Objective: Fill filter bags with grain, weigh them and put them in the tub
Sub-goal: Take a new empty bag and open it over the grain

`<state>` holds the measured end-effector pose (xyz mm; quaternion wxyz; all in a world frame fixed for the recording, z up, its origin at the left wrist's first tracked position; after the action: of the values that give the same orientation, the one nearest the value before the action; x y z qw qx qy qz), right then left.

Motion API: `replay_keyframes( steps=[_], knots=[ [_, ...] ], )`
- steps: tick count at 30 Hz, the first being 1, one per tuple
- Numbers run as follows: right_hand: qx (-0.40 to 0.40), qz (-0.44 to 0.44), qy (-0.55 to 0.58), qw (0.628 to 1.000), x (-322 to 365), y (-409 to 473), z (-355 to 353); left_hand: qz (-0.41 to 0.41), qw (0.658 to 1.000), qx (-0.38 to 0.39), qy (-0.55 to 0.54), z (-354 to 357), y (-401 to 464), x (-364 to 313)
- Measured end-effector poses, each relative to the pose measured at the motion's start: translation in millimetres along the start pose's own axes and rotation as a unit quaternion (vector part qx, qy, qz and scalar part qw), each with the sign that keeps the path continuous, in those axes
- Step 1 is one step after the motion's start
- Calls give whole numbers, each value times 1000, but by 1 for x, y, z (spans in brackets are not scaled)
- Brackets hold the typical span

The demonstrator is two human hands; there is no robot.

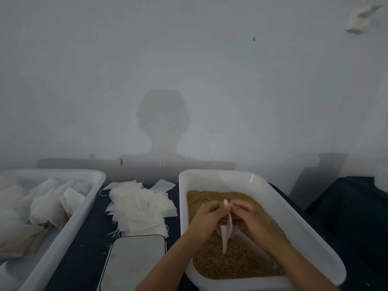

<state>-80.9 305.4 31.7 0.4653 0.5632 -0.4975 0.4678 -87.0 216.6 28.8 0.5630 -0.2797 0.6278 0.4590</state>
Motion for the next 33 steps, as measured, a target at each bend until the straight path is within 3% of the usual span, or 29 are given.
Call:
replay_keyframes(
  steps=[16,21,26,33],
  knots=[
    [17,-30,-9,999,7,1,0,-4,999,-34,-5,-11,-1,-4],
    [-63,-46,-129,989,10,0,-14,40,969,-112,217,-25,-4,-7],
    [-107,-34,-214,970,3,1,-22,158,922,-77,344,-6,-8,-28],
    [-113,-12,-235,965,-5,5,-27,128,846,-47,516,4,-7,-13]
  ],
)
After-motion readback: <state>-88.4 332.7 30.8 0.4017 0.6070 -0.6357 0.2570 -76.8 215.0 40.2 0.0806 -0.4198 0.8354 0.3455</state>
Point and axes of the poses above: each hand's wrist, its own y-axis towards the middle knuckle, its own z-axis out of the palm, x = y × z, the point moved 10 cm from there along y, towards the middle knuckle, and after that the axes turned 5 degrees about z, right-handed, at the moved point
